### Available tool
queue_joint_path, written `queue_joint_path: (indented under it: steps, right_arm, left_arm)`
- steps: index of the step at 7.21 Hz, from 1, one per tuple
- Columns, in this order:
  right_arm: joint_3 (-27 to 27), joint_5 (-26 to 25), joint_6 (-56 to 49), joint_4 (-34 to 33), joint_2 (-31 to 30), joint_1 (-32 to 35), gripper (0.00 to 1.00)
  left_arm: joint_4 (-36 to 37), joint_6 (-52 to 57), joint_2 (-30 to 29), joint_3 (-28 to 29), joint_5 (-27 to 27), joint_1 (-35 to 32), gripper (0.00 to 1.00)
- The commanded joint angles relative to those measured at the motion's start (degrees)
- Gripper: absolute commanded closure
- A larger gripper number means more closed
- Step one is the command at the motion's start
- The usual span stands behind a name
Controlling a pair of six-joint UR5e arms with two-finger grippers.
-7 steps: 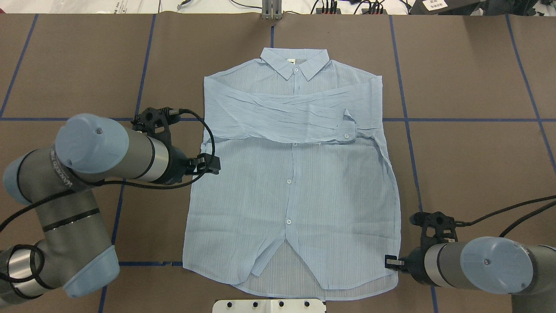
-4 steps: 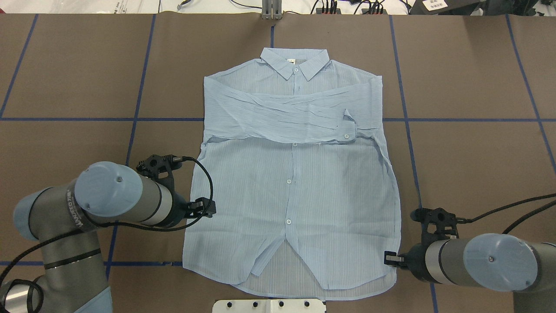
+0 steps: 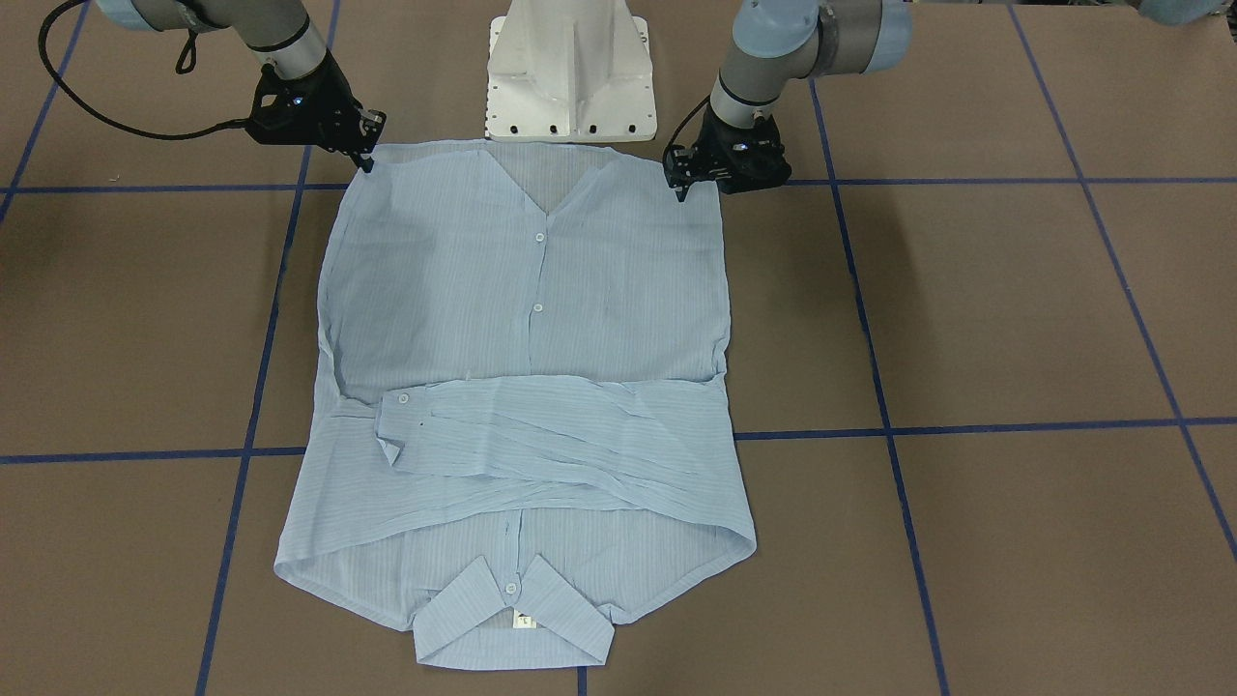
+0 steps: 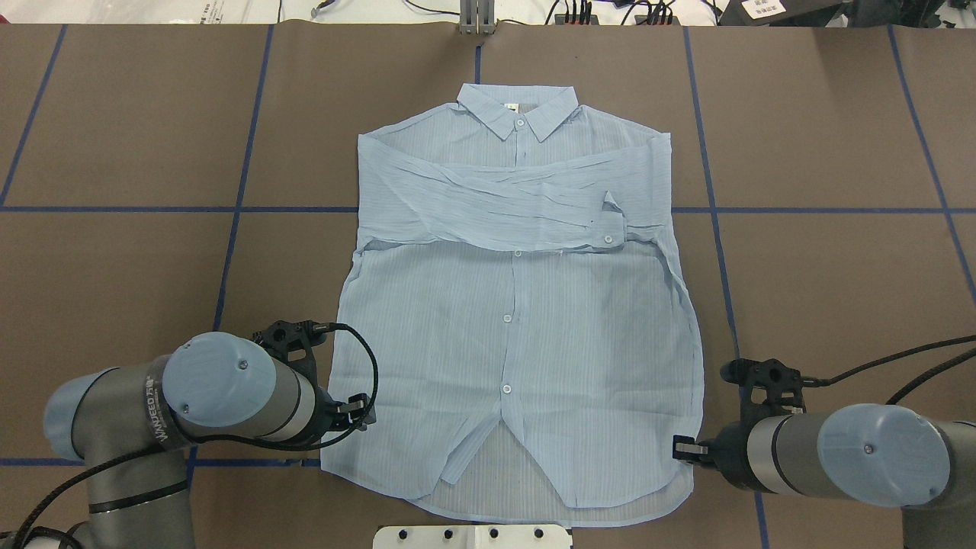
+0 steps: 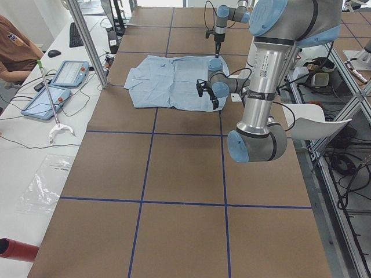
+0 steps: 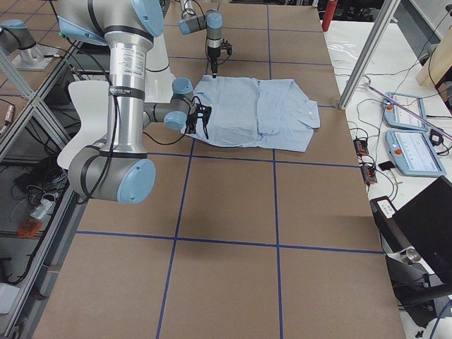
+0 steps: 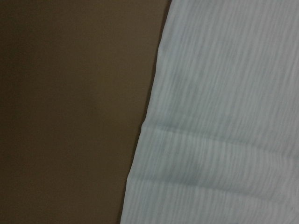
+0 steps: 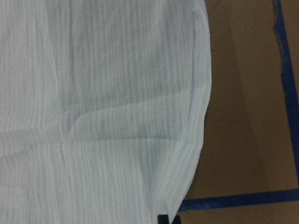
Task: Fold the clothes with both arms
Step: 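Grasp both hem corners with the left and right grippers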
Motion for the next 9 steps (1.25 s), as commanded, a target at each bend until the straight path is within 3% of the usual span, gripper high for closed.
queue_joint_path:
  steps: [1,6,9]
  right_arm:
    - [0.6,0.0,0.0,0.0,-0.1,0.2,1.00]
    - [0.8,0.1,0.0,0.0,-0.1,0.5,1.00]
    - [0.8,0.2,0.0,0.0,-0.2,0.9,1.00]
  left_arm:
    - [0.2,-0.4,0.2,0.7,0.0,0.3,0.32]
    - [0.2,-0.4,0.4,1.2,0.0,2.1,0.42]
    - [0.2,-0.4,0.4,1.1,0.0,2.2,0.59]
